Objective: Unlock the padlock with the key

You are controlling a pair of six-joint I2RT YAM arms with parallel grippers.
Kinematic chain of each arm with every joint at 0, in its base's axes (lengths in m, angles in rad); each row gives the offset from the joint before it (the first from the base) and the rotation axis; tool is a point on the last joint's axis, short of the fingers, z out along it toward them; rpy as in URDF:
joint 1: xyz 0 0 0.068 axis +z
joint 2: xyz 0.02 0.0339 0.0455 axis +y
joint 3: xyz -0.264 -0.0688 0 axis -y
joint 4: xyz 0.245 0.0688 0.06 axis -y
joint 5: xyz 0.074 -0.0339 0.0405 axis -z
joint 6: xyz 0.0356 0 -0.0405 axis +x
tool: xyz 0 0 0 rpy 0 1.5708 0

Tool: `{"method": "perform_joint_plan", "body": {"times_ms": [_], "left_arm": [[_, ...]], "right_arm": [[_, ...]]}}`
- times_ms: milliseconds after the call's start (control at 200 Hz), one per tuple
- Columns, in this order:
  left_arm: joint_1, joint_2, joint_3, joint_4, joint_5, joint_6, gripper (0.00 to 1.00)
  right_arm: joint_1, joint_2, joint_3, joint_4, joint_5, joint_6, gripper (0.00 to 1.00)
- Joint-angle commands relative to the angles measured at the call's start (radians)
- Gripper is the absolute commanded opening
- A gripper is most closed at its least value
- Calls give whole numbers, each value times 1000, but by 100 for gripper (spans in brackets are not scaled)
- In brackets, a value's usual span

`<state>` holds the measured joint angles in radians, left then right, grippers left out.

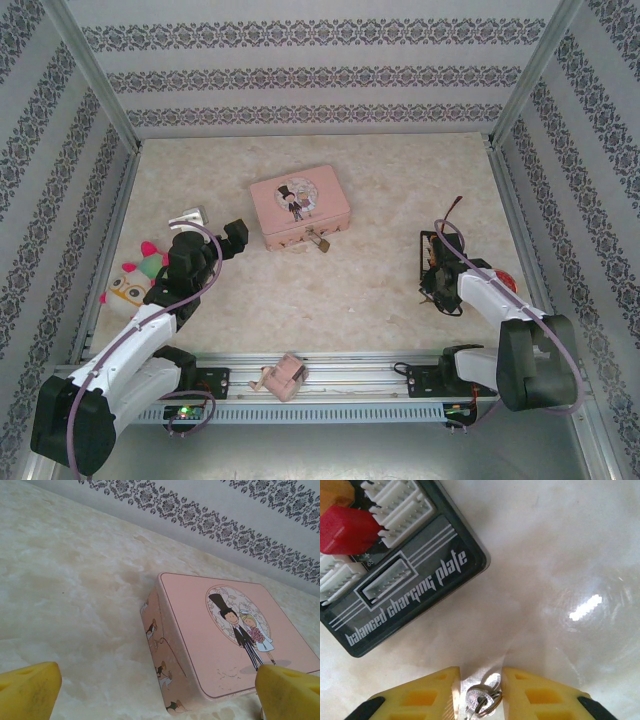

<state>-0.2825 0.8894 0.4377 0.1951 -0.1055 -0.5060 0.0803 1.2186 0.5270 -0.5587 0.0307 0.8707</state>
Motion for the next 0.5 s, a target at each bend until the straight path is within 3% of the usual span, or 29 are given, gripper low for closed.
{"method": "perform_joint_plan", "body": {"times_ms": [0, 295, 495], "left_arm": [[-10, 0, 10, 33, 13, -13, 99], [-9, -17, 3, 22, 17, -17, 99], [-10, -24, 2, 23, 13, -17, 99]], "right_arm": [[-9, -21, -23, 2, -29, 29, 28], [-8, -67, -57, -6, -41, 43, 24], [-8, -78, -62, -4, -41, 48, 15]]}}
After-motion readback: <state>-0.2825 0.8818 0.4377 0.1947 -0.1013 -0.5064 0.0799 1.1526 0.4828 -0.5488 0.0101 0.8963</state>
